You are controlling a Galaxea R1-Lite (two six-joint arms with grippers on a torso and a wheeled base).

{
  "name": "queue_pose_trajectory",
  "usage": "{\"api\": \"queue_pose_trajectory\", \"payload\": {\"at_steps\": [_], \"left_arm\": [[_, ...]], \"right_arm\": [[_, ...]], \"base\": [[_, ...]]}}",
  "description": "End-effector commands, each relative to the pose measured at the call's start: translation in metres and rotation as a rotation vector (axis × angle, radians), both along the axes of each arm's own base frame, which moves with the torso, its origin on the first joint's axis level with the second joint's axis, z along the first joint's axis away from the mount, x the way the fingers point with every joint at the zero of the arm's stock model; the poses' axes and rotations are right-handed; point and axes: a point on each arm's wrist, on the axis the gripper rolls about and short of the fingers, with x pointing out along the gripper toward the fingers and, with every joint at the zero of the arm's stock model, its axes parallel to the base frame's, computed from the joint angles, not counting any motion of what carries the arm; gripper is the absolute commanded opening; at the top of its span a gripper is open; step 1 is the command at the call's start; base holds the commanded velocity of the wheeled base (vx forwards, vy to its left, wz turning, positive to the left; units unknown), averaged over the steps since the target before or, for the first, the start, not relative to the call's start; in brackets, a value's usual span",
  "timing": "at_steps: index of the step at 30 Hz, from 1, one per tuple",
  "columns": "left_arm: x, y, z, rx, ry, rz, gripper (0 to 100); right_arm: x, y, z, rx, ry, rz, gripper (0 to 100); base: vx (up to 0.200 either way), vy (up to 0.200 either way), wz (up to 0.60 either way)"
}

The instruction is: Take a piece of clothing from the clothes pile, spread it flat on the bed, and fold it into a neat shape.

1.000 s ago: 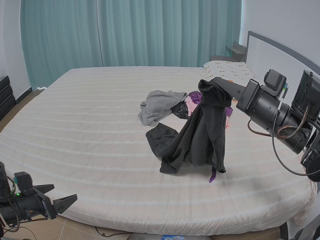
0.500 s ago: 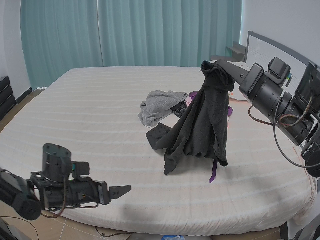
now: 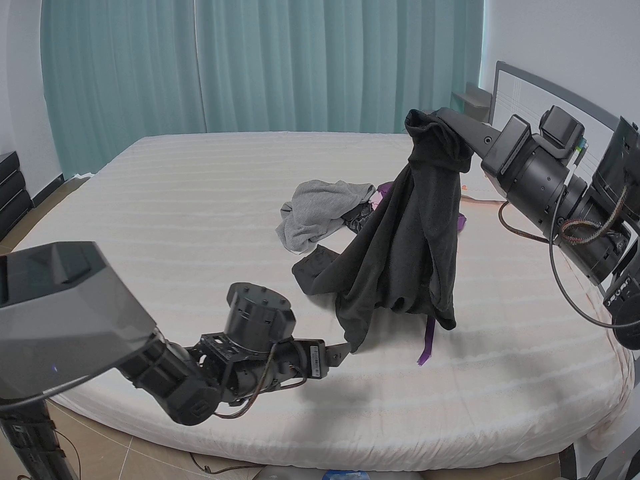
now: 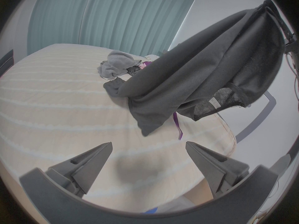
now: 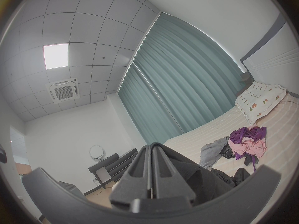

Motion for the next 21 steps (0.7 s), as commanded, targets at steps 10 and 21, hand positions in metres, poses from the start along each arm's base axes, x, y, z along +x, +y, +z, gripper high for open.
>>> {"api": "queue_pose_trajectory", "payload": {"at_steps": [10,21], "left_arm": [[0.045,-0.043,-0.034,-0.152,-0.095,-0.015,100],[0.077,-0.05,-0.057,-0.192,-0.089,0.028,100]], "right_arm": [[0.0,0.0,0.002,0.001,-0.005,0.001,0],[-0.001,0.003,0.003,0.001,-0.007,0.01,0]], "base": [[0.0,0.0,0.0],[0.0,0.0,0.0]]}}
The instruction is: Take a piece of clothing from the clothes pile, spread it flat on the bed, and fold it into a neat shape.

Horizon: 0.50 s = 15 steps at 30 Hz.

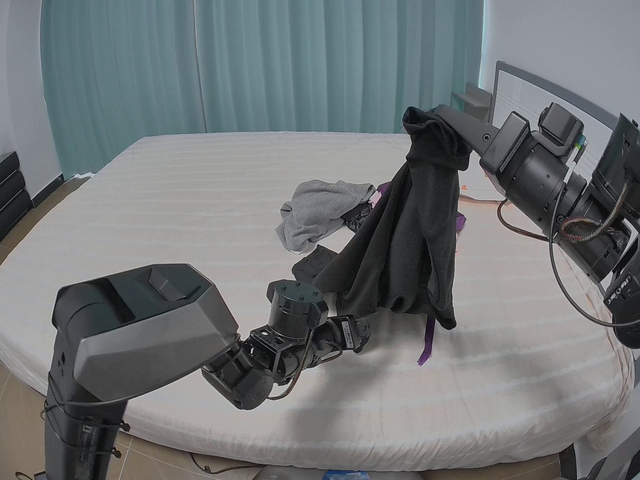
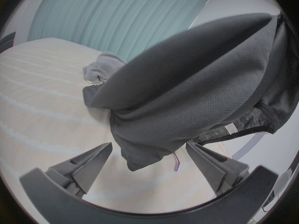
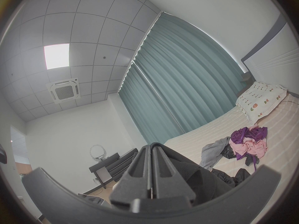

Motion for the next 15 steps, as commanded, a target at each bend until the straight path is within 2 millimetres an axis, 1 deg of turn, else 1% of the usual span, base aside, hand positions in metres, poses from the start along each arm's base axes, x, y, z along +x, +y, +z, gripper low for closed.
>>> {"api": "queue_pose_trajectory", "payload": {"at_steps": [1,4,6,9,11,13,14,15], "left_arm": [[0.012,-0.006,-0.016,0.001,0.007,0.004,100],[0.012,-0.007,-0.021,0.0,0.031,-0.02,100],[0.013,-0.009,-0.031,0.006,0.054,-0.044,100],[0.029,-0.02,-0.036,-0.001,0.038,-0.028,100],[0.038,-0.02,-0.036,0.017,0.047,0.006,100],[0.042,-0.018,-0.035,0.03,0.054,0.029,100],[0.043,-0.016,-0.036,0.033,0.056,0.037,0],[0.044,-0.013,-0.037,0.038,0.058,0.048,0]], "right_arm": [[0.0,0.001,0.001,0.001,-0.002,0.002,0],[0.0,0.001,0.0,0.001,-0.001,0.002,0],[0.0,0.0,0.0,0.002,0.0,0.001,0],[0.0,0.0,0.0,0.002,0.0,0.0,0],[0.001,0.0,0.0,0.001,0.001,-0.003,0],[0.001,-0.001,0.0,0.001,0.001,-0.006,0],[0.002,-0.002,-0.001,-0.001,0.003,-0.008,0],[0.002,-0.003,-0.002,-0.001,0.006,-0.014,0]], "base": [[0.0,0.0,0.0],[0.0,0.0,0.0],[0.0,0.0,0.0],[0.0,0.0,0.0],[0.0,0.0,0.0],[0.0,0.0,0.0],[0.0,0.0,0.0],[0.0,0.0,0.0]]}}
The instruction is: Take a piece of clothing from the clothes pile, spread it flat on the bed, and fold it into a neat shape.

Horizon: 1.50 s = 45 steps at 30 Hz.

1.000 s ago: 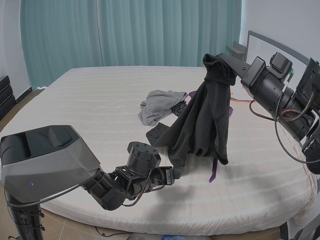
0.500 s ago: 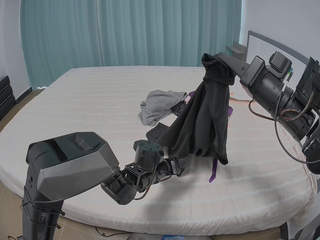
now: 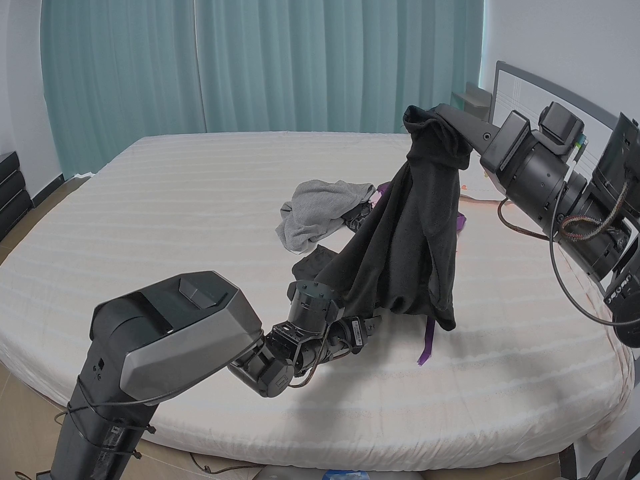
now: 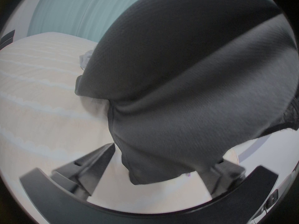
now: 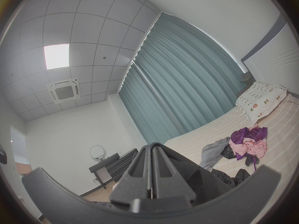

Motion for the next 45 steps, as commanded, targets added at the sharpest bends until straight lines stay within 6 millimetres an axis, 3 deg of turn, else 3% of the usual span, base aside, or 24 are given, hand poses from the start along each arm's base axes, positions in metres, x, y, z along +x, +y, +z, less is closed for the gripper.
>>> {"api": "queue_pose_trajectory", "payload": {"at_steps": [1,7,10,14,16,19,20,21,22,23,25,26,29,31,32,37,45], "left_arm": [[0.015,0.008,-0.009,0.022,0.002,0.065,0],[0.026,0.047,-0.012,0.091,0.006,0.244,0],[0.024,0.069,0.008,0.101,-0.002,0.316,0],[0.006,0.092,0.051,0.055,-0.019,0.384,0],[-0.006,0.101,0.088,-0.054,-0.034,0.422,0],[-0.017,0.108,0.125,-0.13,-0.055,0.444,0],[-0.018,0.109,0.128,-0.134,-0.058,0.446,0],[-0.025,0.113,0.151,-0.163,-0.084,0.447,0],[-0.025,0.113,0.151,-0.163,-0.084,0.447,0],[-0.032,0.118,0.174,-0.185,-0.113,0.447,0],[-0.039,0.122,0.194,-0.211,-0.145,0.447,0],[-0.044,0.125,0.207,-0.225,-0.173,0.446,0],[-0.055,0.133,0.229,-0.262,-0.224,0.438,0],[-0.057,0.137,0.229,-0.27,-0.217,0.42,0],[-0.058,0.138,0.224,-0.264,-0.198,0.409,0],[-0.075,0.132,0.176,-0.172,-0.07,0.369,0],[-0.1,0.115,0.119,-0.083,0.047,0.296,0]], "right_arm": [[0.003,-0.004,-0.003,-0.004,0.009,-0.016,0],[0.016,-0.017,-0.011,-0.015,0.034,-0.068,0],[0.028,-0.024,-0.022,-0.023,0.071,-0.102,0],[0.058,-0.034,-0.049,-0.008,0.182,-0.156,0],[0.079,-0.037,-0.069,0.022,0.268,-0.177,0],[0.099,-0.031,-0.095,0.052,0.359,-0.186,0],[0.101,-0.03,-0.098,0.053,0.368,-0.186,0],[0.11,-0.026,-0.113,0.04,0.404,-0.194,0],[0.11,-0.026,-0.113,0.04,0.404,-0.194,0],[0.119,-0.025,-0.118,0.045,0.404,-0.217,0],[0.127,-0.033,-0.097,0.092,0.33,-0.264,0],[0.128,-0.04,-0.077,0.128,0.273,-0.289,0],[0.112,-0.058,-0.029,0.202,0.151,-0.302,0],[0.099,-0.064,-0.019,0.216,0.136,-0.292,0],[0.094,-0.063,-0.026,0.211,0.165,-0.279,0],[0.072,-0.047,-0.093,0.099,0.399,-0.178,0],[0.06,-0.033,-0.141,0.007,0.558,-0.141,0]], "base": [[0.0,0.0,0.0],[0.0,0.0,0.0],[0.0,0.0,0.0],[0.0,0.0,0.0],[0.0,0.0,0.0],[0.0,0.0,0.0],[0.0,0.0,0.0],[0.0,0.0,0.0],[0.0,0.0,0.0],[0.0,0.0,0.0],[0.0,0.0,0.0],[0.0,0.0,0.0],[0.0,0.0,0.0],[0.0,0.0,0.0],[0.0,0.0,0.0],[0.0,0.0,0.0],[0.0,0.0,0.0]]}}
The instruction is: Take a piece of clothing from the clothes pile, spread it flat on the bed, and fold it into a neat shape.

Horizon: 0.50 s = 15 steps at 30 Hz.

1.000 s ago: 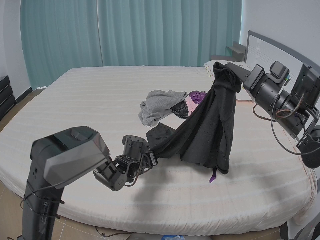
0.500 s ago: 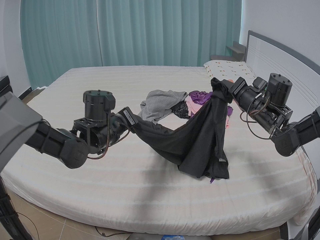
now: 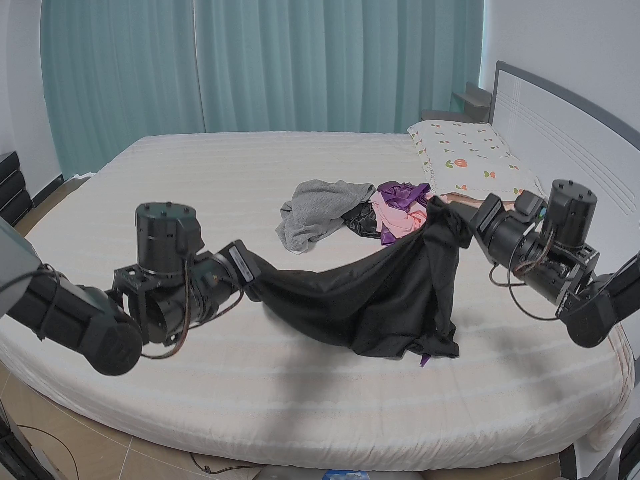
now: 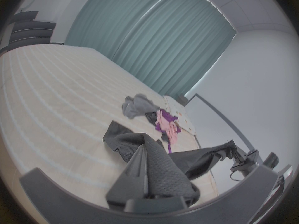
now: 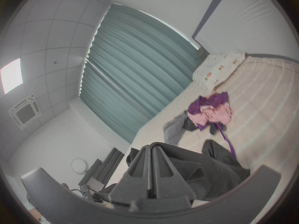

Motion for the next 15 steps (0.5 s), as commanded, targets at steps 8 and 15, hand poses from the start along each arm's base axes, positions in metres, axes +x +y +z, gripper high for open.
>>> {"api": "queue_pose_trajectory", "payload": {"at_steps": [8,15], "left_arm": [[-0.031,-0.014,-0.058,0.077,0.142,-0.071,0],[-0.038,-0.009,-0.078,0.107,0.203,-0.06,0]], "right_arm": [[-0.015,0.01,-0.054,0.041,0.245,0.045,0],[-0.017,0.021,-0.069,0.014,0.286,0.075,0]], "base": [[0.0,0.0,0.0],[-0.029,0.0,0.0]]}}
